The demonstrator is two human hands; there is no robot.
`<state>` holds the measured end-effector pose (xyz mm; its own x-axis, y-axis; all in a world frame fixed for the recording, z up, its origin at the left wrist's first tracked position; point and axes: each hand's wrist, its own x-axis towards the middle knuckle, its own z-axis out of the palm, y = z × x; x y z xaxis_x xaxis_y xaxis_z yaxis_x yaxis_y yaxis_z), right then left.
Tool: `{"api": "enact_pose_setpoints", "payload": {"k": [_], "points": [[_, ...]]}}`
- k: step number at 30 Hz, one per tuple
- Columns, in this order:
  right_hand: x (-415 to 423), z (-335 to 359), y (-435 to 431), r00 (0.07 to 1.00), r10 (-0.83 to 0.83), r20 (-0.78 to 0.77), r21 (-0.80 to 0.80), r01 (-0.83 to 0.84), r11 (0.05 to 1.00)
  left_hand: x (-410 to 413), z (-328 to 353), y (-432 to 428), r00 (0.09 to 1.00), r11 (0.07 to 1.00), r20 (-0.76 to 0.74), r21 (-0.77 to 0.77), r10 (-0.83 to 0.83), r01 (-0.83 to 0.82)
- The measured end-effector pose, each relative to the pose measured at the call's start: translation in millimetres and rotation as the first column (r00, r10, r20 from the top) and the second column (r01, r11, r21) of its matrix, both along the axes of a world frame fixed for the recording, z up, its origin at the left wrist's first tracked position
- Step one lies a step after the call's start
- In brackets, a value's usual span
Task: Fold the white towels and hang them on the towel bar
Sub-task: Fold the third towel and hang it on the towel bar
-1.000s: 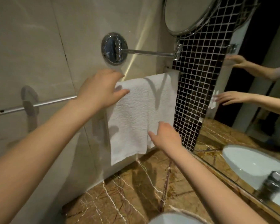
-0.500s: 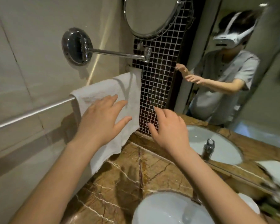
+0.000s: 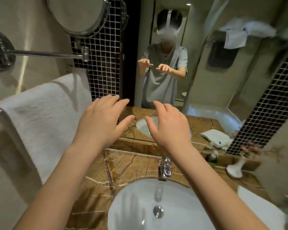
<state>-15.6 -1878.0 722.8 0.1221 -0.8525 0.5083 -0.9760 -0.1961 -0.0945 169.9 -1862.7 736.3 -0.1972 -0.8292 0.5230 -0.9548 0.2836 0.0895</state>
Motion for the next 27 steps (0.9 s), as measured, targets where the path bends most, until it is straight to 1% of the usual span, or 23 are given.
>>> {"api": "enact_pose_setpoints", "payload": {"k": [6, 11, 14, 18, 24, 27], "points": [[-61, -9, 31, 0.991, -0.129, 0.027, -0.015, 0.130, 0.991, -75, -5, 2, 0.987, 0.987, 0.003, 0.008, -0.161, 0.161], [-112, -19, 60, 0.947, -0.321, 0.026, 0.014, 0.320, 0.947, -129, -14, -1, 0.938, 0.937, 0.010, 0.028, -0.347, 0.347], [-137, -24, 81, 0.891, -0.454, 0.003, 0.040, 0.453, 0.890, -162, -18, -3, 0.882, 0.881, 0.016, 0.044, -0.472, 0.471], [-169, -36, 115, 0.802, -0.597, -0.017, 0.056, 0.597, 0.800, -211, -34, 7, 0.775, 0.773, 0.011, 0.067, -0.632, 0.630], [-216, -61, 163, 0.654, -0.756, -0.016, 0.088, 0.754, 0.651, -272, -58, 28, 0.646, 0.644, 0.011, 0.103, -0.763, 0.758], [-240, -78, 178, 0.613, -0.790, 0.005, 0.133, 0.782, 0.609, -300, -70, 36, 0.603, 0.603, 0.039, 0.130, -0.796, 0.787]]}}
